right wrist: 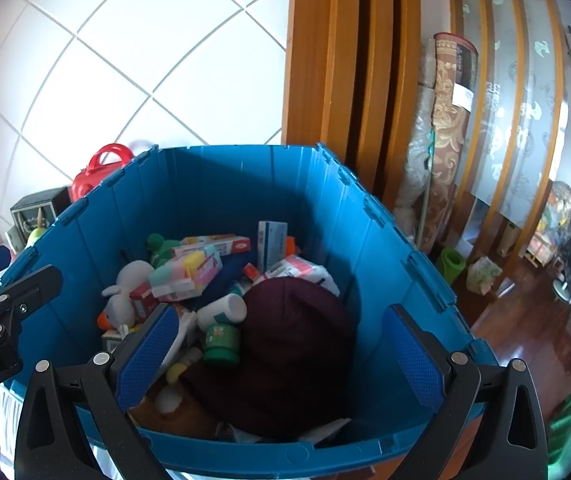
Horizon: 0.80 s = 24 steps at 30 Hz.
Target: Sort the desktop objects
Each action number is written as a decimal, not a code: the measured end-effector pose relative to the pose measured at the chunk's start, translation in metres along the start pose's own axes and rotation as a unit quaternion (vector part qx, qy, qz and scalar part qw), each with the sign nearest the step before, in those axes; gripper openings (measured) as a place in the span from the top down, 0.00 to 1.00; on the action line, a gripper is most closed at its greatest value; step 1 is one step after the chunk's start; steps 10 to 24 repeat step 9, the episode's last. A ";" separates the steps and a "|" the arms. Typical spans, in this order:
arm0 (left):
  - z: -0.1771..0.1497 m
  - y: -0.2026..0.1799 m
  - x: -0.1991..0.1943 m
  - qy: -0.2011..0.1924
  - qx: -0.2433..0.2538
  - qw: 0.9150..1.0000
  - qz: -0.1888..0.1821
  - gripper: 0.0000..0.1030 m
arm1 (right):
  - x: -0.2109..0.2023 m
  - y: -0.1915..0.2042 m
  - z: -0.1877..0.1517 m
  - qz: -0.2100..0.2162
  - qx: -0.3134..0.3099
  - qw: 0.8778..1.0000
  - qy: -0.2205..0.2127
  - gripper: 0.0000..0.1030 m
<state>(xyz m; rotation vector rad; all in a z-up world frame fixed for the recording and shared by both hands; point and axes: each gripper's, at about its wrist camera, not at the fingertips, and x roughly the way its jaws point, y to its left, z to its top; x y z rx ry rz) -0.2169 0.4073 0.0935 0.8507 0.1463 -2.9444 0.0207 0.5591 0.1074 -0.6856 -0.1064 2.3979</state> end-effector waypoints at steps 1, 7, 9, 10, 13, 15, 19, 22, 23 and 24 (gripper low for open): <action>0.000 0.000 0.001 0.001 0.000 1.000 0.000 0.18 | 0.001 0.000 0.000 0.000 0.000 1.000 0.001 0.00; 0.000 -0.002 0.003 0.003 0.001 1.000 0.000 0.18 | 0.006 -0.003 -0.002 -0.001 0.006 1.000 0.007 0.00; 0.000 -0.003 0.003 0.001 0.004 1.000 -0.001 0.18 | 0.006 -0.003 -0.002 -0.001 0.006 1.000 0.007 0.00; 0.000 -0.003 0.003 0.001 0.004 1.000 -0.001 0.18 | 0.006 -0.003 -0.002 -0.001 0.006 1.000 0.007 0.00; 0.000 -0.003 0.003 0.001 0.004 1.000 -0.001 0.18 | 0.006 -0.003 -0.002 -0.001 0.006 1.000 0.007 0.00; 0.000 -0.003 0.003 0.001 0.004 1.000 -0.001 0.18 | 0.006 -0.003 -0.002 -0.001 0.006 1.000 0.007 0.00; 0.000 -0.003 0.003 0.001 0.004 1.000 -0.001 0.18 | 0.006 -0.003 -0.002 -0.001 0.006 1.000 0.007 0.00; 0.000 -0.003 0.003 0.001 0.004 1.000 -0.001 0.18 | 0.006 -0.003 -0.002 -0.001 0.006 1.000 0.007 0.00; 0.000 -0.003 0.003 0.001 0.004 1.000 -0.001 0.18 | 0.006 -0.003 -0.002 -0.001 0.006 1.000 0.007 0.00; 0.000 -0.003 0.003 0.001 0.004 1.000 -0.001 0.18 | 0.006 -0.003 -0.002 -0.001 0.006 1.000 0.007 0.00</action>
